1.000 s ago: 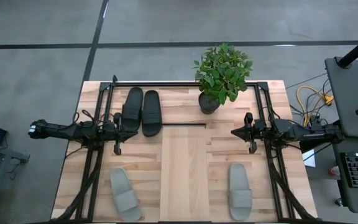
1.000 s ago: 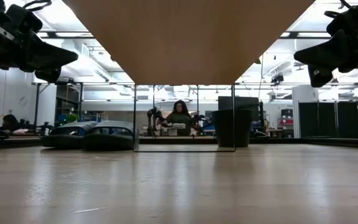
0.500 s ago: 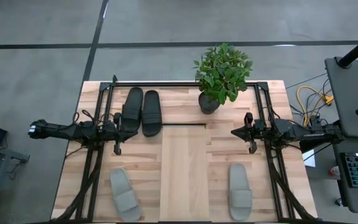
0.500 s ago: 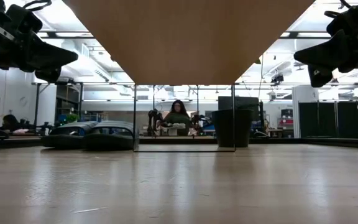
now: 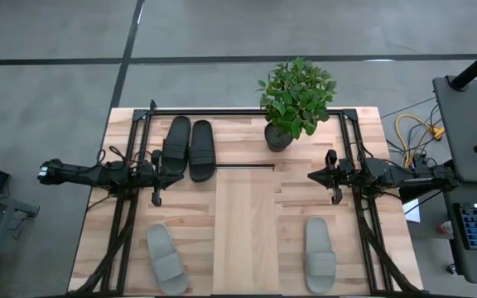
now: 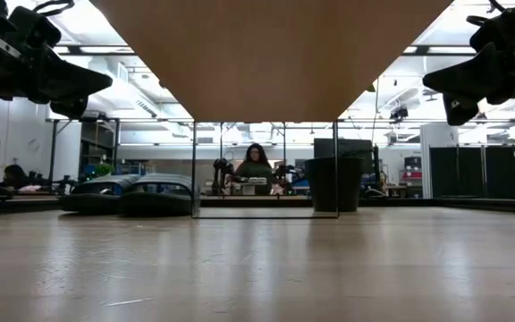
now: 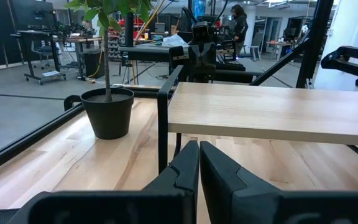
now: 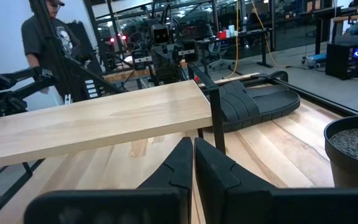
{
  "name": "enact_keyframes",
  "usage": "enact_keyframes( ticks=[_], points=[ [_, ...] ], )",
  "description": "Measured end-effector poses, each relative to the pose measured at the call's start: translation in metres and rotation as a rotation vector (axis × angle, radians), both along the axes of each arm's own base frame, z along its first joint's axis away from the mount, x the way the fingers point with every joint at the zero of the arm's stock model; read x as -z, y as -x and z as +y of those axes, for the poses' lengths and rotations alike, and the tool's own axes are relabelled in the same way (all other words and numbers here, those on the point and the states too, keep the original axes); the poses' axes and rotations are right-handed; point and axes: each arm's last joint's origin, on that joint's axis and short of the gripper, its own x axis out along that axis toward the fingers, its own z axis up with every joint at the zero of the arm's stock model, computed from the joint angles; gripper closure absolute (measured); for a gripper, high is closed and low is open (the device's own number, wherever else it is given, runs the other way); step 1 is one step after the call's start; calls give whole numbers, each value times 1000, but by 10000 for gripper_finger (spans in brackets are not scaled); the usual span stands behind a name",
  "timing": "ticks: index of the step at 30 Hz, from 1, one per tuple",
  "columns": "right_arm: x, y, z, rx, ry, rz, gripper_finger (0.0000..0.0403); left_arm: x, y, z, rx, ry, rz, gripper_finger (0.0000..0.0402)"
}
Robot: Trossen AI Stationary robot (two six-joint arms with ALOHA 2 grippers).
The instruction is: Pick and place slides into the shelf
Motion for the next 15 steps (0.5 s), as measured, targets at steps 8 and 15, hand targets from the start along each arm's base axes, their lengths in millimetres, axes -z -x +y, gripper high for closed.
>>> enact_keyframes(
  ticks=[8,15],
  points=[
    [-1,0,0,14,-115,-12,394,0,0,0,0,0,0,402],
    [-1,0,-1,17,-310,-27,394,0,0,0,0,0,0,402]
  ],
)
